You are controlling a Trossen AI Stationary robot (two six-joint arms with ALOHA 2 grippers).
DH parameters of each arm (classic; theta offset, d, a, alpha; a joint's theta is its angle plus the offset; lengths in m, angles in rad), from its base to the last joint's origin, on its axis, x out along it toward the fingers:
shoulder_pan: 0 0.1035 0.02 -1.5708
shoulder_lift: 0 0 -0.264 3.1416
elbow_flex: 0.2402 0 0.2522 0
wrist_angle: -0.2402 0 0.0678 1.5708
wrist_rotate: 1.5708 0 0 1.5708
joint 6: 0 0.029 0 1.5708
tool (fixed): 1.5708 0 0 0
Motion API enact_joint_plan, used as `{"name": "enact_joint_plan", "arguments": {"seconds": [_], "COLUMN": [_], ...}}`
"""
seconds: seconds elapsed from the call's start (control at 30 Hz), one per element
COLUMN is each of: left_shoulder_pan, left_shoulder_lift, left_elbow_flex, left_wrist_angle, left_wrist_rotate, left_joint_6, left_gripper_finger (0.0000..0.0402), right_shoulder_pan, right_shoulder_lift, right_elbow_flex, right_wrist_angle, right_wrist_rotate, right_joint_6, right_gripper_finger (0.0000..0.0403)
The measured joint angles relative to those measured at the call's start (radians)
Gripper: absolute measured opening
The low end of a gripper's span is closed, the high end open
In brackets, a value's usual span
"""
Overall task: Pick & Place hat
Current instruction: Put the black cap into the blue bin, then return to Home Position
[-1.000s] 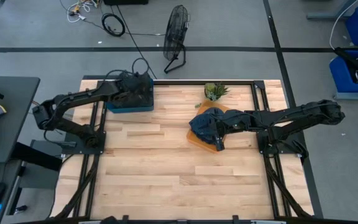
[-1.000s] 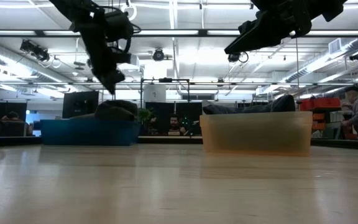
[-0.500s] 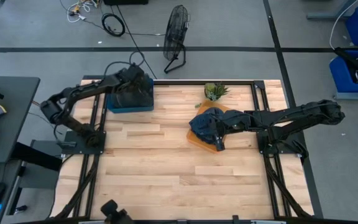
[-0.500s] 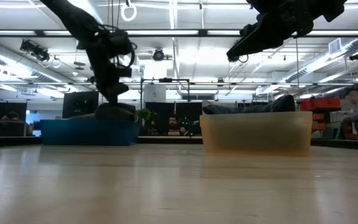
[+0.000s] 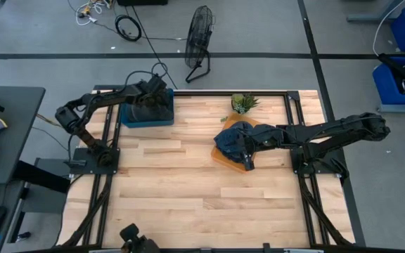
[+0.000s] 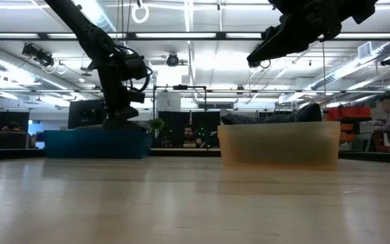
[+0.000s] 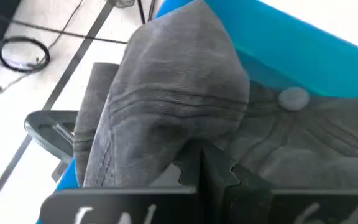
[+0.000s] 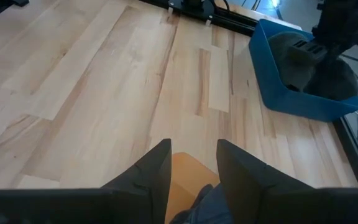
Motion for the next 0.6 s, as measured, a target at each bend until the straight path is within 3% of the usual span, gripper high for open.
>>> {"name": "enact_joint_plan", "arguments": {"seconds": [0.23, 0.43, 0.6], "left_shoulder_pan": [-0.074, -0.169, -0.239], "left_shoulder_lift": [-0.104, -0.320, -0.518], "left_elbow_flex": [-0.001, -0.001, -0.001], "left_wrist_angle": [-0.030, -0.163, -0.232], "left_wrist_rotate": [-0.021, -0.022, -0.022], "left_joint_6": [-0.002, -0.069, -0.114], "left_gripper_finger": [0.0003, 0.0003, 0.0003], "right_shoulder_pan": [0.000, 0.001, 0.001], "right_shoulder_lift": [0.000, -0.014, -0.098], "right_elbow_flex": [0.000, 0.000, 0.000], "right_wrist_angle": [0.000, 0.001, -0.018], "right_wrist_rotate": [0.000, 0.000, 0.000], "right_joint_6": [0.000, 0.008, -0.003], "right_gripper_finger": [0.0132, 0.0132, 0.0118]}}
